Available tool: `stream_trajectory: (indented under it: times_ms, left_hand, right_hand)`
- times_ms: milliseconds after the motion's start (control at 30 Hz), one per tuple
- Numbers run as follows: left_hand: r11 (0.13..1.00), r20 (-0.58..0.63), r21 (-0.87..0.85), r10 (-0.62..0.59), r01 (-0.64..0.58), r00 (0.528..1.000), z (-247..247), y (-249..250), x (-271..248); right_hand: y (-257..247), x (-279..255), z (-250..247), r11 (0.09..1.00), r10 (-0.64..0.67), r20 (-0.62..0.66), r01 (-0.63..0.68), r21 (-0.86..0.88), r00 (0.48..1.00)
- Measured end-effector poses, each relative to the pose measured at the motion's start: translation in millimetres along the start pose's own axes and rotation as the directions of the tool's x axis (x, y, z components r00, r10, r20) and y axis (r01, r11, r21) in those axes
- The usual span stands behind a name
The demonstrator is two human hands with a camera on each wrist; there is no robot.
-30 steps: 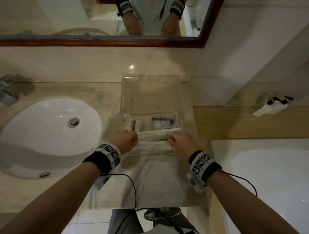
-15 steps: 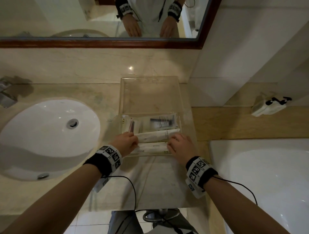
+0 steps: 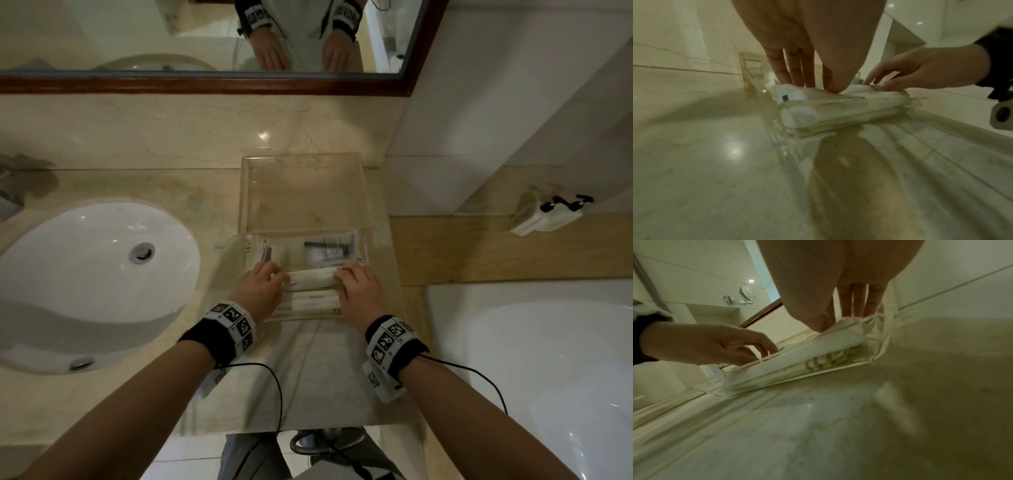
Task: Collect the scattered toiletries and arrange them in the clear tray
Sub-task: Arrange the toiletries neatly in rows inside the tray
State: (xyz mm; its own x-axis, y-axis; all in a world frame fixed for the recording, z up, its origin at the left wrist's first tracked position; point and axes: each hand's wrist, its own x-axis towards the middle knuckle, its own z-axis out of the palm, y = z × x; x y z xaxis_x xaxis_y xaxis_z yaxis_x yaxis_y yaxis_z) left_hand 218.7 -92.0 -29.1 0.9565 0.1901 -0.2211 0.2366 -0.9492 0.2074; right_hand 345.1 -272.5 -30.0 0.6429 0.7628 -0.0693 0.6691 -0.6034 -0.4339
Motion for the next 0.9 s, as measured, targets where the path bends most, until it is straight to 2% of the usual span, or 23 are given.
stream_trajectory:
  times_ms: [100, 267, 367, 467, 567, 733, 900]
  left_hand:
    - [1.0, 0.003, 0.001, -0.022, 0.022, 1.0, 1.3, -1.2, 0.6]
    - [1.0, 0.004, 0.02, -0.012, 0.012, 1.0, 0.6, -1.9, 1.4]
    - [0.999, -0.037, 0.024, -0.044, 0.045, 0.998, -2.8, 2.4, -1.1]
    - [0.985, -0.08, -0.041, -0.173, 0.17, 0.982, -0.4, 7.4, -0.2]
    - [0.954, 0.008, -0.119, -0.277, 0.276, 0.961, 6.7, 8.8, 4.1]
    - [0.922, 0.096, -0.102, -0.364, 0.373, 0.926, 15.4, 16.8, 13.4]
    - [0.896, 0.112, -0.087, -0.426, 0.436, 0.898, 7.7, 21.3, 15.9]
  right_hand:
    - [2.6, 2.1, 4.1, 0.997, 0.063, -0.004, -0.063, -0.033, 0.998]
    - [4.0, 0.6, 9.4, 0.997, 0.039, -0.045, -0.041, -0.058, 0.998]
    - [-0.1, -1.6, 8.1, 0.996, 0.075, -0.068, -0.079, -0.051, 0.995]
    - [-4.2, 1.9, 7.2, 0.995, 0.095, 0.015, -0.095, 0.003, 0.995]
    - [-8.2, 13.7, 9.7, 0.998, 0.065, 0.044, -0.065, -0.002, 0.997]
    - [-11.1, 29.6, 18.7, 0.991, 0.073, 0.179, -0.051, -0.124, 0.981]
    - [-12.5, 27.4, 21.2, 0.985, 0.137, 0.214, -0.11, -0.135, 0.967]
